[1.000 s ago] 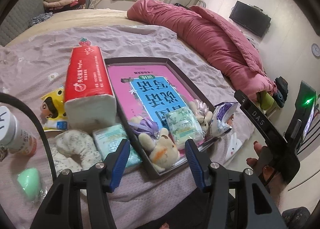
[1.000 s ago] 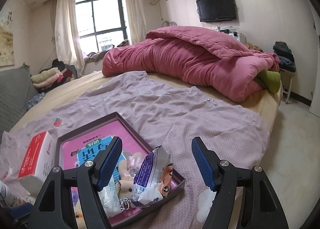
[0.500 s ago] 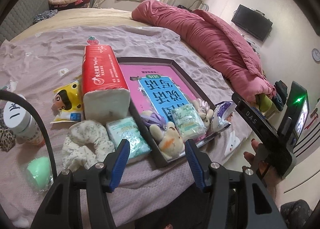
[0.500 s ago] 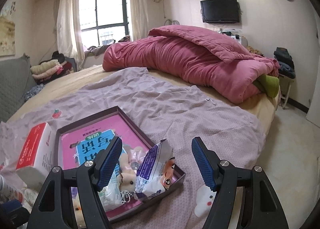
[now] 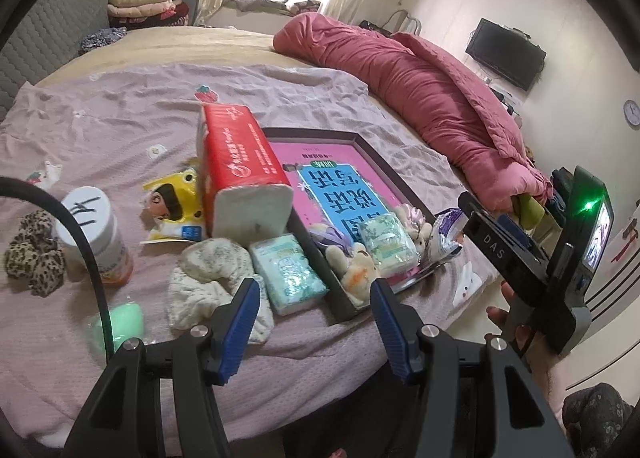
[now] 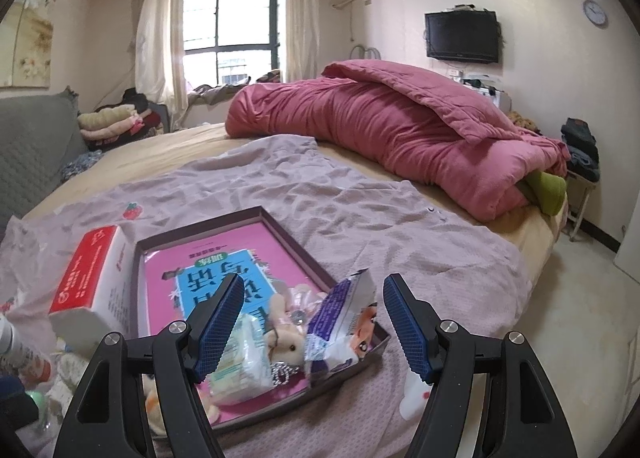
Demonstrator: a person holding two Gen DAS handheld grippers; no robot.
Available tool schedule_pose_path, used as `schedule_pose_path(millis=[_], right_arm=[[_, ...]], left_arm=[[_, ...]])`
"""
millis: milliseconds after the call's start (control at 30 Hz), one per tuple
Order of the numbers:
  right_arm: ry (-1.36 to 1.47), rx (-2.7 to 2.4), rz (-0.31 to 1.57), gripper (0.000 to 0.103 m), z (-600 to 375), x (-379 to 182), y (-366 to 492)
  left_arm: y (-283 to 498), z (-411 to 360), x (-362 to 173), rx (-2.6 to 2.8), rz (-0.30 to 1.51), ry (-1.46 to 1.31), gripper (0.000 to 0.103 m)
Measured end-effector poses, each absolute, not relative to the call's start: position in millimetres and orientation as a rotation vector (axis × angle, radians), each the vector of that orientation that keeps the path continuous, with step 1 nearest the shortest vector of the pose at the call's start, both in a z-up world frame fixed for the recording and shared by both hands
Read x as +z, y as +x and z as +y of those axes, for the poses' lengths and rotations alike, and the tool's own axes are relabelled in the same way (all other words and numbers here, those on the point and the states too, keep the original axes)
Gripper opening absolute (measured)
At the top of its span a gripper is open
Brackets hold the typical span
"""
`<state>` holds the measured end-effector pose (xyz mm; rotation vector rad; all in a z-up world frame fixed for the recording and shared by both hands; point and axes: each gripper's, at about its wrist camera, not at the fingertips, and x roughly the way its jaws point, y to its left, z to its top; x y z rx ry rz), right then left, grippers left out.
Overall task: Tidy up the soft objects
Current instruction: 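Move both tools back over the remaining items on the bed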
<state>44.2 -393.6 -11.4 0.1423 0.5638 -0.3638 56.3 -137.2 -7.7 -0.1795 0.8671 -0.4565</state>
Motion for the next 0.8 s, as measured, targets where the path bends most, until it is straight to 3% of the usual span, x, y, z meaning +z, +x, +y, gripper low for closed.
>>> schedule_pose_path(millis=[800], right_arm=[[0.038,-0.087,0.501,0.073,-290.6,34.0,15.1]], left_arm=[[35.8,-47.8,23.7,-0.311,0.775,-0.206,0.057]])
